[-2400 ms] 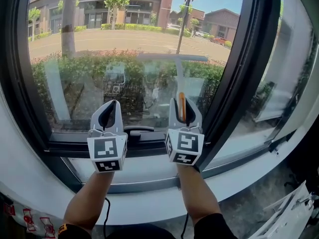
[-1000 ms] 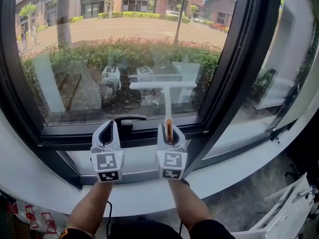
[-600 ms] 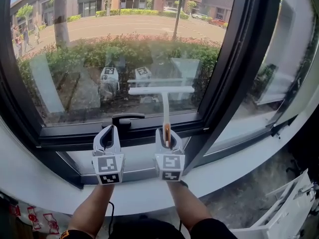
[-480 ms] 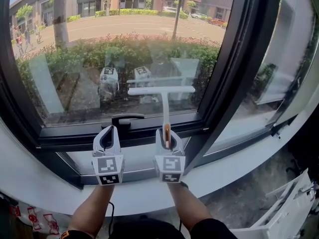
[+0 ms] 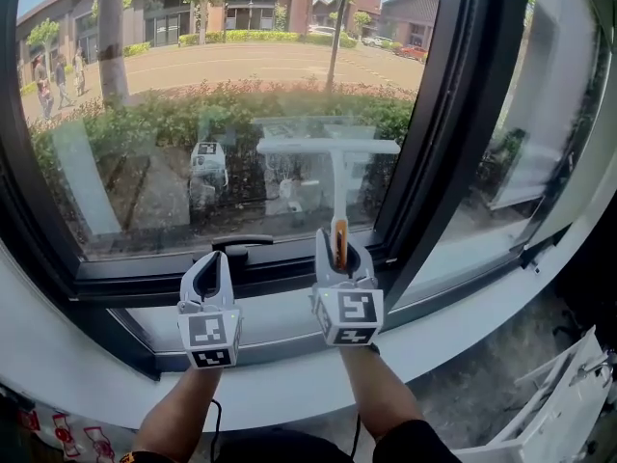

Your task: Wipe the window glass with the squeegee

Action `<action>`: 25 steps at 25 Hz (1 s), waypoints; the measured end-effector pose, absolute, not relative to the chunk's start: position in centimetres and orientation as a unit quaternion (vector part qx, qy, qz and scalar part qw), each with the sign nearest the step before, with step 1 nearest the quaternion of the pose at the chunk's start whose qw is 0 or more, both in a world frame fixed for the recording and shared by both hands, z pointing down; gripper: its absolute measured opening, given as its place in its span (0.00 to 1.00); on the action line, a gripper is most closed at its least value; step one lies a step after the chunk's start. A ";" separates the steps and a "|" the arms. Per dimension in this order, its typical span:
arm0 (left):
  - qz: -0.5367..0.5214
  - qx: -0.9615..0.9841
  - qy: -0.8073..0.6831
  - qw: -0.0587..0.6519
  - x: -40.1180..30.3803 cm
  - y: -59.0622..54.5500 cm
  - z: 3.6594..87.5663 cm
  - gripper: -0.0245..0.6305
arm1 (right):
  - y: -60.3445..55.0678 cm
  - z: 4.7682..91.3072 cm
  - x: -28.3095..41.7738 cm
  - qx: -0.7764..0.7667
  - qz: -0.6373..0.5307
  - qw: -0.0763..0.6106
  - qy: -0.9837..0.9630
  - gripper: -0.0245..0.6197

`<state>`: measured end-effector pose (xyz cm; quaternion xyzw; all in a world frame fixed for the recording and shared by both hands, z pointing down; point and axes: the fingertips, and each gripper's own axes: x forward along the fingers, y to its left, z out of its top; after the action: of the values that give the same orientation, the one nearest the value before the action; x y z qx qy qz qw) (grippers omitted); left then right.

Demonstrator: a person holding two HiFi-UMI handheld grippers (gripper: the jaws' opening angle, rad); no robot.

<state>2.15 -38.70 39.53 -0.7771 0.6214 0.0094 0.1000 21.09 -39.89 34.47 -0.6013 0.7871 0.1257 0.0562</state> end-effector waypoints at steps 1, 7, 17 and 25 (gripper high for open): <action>0.013 -0.778 0.620 0.102 2.2 -38.6 39.3 0.05 | -40.1 33.1 21.5 -0.600 0.127 0.065 0.787 0.13; 0.027 -0.779 0.617 0.111 2.8 -38.5 37.7 0.05 | -41.3 25.4 23.5 -0.591 0.168 0.089 0.784 0.13; 0.057 -0.774 0.616 0.134 4.1 -38.4 32.1 0.05 | -43.1 18.2 24.9 -0.574 0.185 0.097 0.792 0.13; 0.071 -0.767 0.619 0.152 4.2 -38.6 29.4 0.05 | -44.2 18.5 25.2 -0.569 0.165 0.086 0.801 0.13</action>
<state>4.18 -38.57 29.39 -0.7675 0.6188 0.0713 0.1518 25.20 -44.16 18.49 -0.5692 0.8008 0.1653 0.0864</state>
